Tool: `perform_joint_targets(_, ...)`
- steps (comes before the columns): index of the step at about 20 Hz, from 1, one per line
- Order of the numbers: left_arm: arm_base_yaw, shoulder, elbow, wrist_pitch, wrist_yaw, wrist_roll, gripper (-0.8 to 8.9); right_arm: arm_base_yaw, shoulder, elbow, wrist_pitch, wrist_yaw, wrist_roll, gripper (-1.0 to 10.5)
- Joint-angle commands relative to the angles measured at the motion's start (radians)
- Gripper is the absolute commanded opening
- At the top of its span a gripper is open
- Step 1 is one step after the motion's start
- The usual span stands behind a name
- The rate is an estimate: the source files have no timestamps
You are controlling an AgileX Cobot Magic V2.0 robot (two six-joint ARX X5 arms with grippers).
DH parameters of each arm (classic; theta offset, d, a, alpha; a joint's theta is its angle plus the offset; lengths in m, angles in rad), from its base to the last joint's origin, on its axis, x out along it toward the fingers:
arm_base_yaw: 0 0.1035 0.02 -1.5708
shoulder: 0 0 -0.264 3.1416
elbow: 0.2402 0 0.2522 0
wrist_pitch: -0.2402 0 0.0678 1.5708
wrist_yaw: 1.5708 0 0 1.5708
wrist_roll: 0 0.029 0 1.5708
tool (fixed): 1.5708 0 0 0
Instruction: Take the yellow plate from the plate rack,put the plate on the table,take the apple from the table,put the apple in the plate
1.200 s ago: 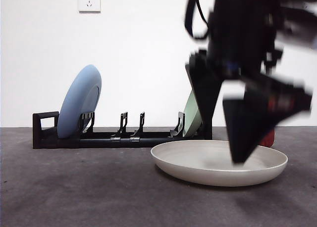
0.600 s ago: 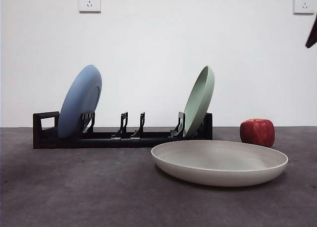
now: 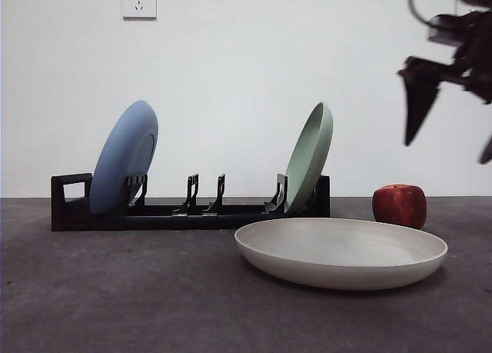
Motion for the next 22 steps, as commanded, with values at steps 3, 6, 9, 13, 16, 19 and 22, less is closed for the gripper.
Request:
perform_joint_targets(3,-0.005,-0.095,-0.050,0.002,-0.002,-0.018,-0.08,0.019,0.187,0.162,0.003,0.000,-0.012,8.9)
perform_joint_targets(6,0.007,-0.205,-0.148,0.002,-0.007,-0.028,-0.08,0.019,0.289,0.238,0.006,-0.005,-0.011,8.9)
perform_joint_targets(9,0.029,-0.311,-0.246,0.002,-0.043,-0.071,-0.08,0.019,0.374,0.285,0.015,-0.011,-0.011,8.9)
perform_joint_targets(13,0.036,-0.456,-0.334,0.002,-0.114,-0.127,-0.08,0.019,0.438,0.287,0.047,0.002,-0.011,8.8)
perform_joint_targets(16,0.036,-0.544,-0.338,0.002,-0.173,-0.145,-0.09,0.019,0.459,0.287,0.090,0.002,-0.016,8.6)
perform_joint_targets(19,0.036,-0.618,-0.376,0.002,-0.169,-0.180,-0.09,0.020,0.462,0.287,0.096,0.008,0.001,4.7)
perform_joint_targets(22,0.036,-0.670,-0.460,0.002,-0.130,-0.238,-0.09,0.019,0.462,0.287,0.032,0.003,0.015,1.5)
